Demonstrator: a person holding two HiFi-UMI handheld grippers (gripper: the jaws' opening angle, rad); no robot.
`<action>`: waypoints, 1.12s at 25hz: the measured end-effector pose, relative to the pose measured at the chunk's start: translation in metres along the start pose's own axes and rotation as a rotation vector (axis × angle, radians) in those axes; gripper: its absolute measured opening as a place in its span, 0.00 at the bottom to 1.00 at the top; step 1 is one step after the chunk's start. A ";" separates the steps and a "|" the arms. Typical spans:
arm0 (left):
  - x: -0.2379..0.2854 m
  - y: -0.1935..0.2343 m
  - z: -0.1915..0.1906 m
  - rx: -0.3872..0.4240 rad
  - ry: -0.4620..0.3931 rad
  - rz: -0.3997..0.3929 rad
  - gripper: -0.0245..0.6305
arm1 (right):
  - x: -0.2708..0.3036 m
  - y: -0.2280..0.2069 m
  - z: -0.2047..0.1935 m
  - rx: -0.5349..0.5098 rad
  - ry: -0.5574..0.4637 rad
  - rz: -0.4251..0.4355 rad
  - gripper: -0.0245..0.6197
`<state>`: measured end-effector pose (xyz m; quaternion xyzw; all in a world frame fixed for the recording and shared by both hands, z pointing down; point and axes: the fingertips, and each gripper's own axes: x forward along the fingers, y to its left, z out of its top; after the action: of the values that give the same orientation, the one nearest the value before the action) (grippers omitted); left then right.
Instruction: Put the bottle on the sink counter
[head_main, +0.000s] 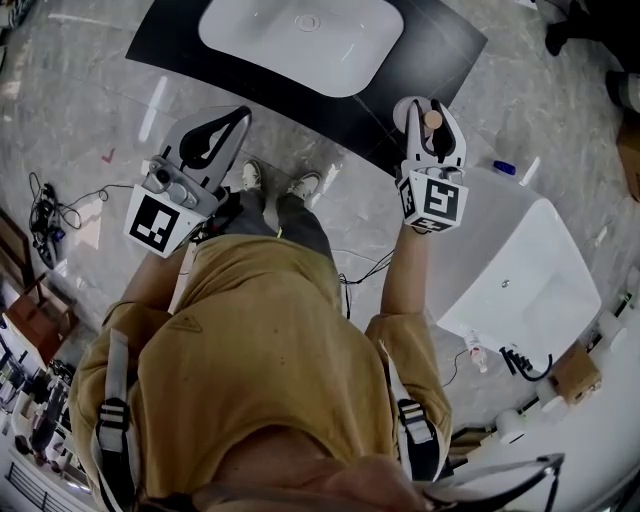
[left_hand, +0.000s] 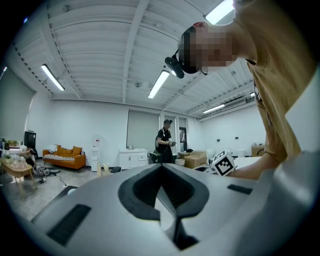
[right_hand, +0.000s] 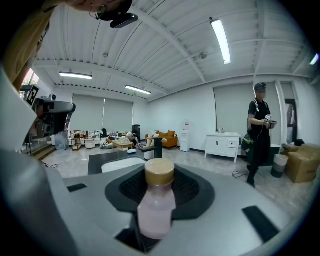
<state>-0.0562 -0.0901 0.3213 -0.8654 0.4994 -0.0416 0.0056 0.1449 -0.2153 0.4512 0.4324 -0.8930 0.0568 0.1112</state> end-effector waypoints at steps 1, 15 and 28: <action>0.000 0.000 0.000 0.001 0.000 0.000 0.04 | 0.001 0.000 -0.001 0.001 0.002 0.000 0.22; 0.006 0.000 -0.006 0.001 0.015 0.000 0.04 | 0.014 -0.002 -0.016 0.010 0.014 0.003 0.22; 0.012 -0.004 -0.015 -0.014 0.033 -0.008 0.04 | 0.025 -0.004 -0.036 0.014 0.039 0.001 0.22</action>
<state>-0.0478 -0.0973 0.3373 -0.8665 0.4963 -0.0525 -0.0087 0.1380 -0.2294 0.4920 0.4313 -0.8906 0.0716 0.1255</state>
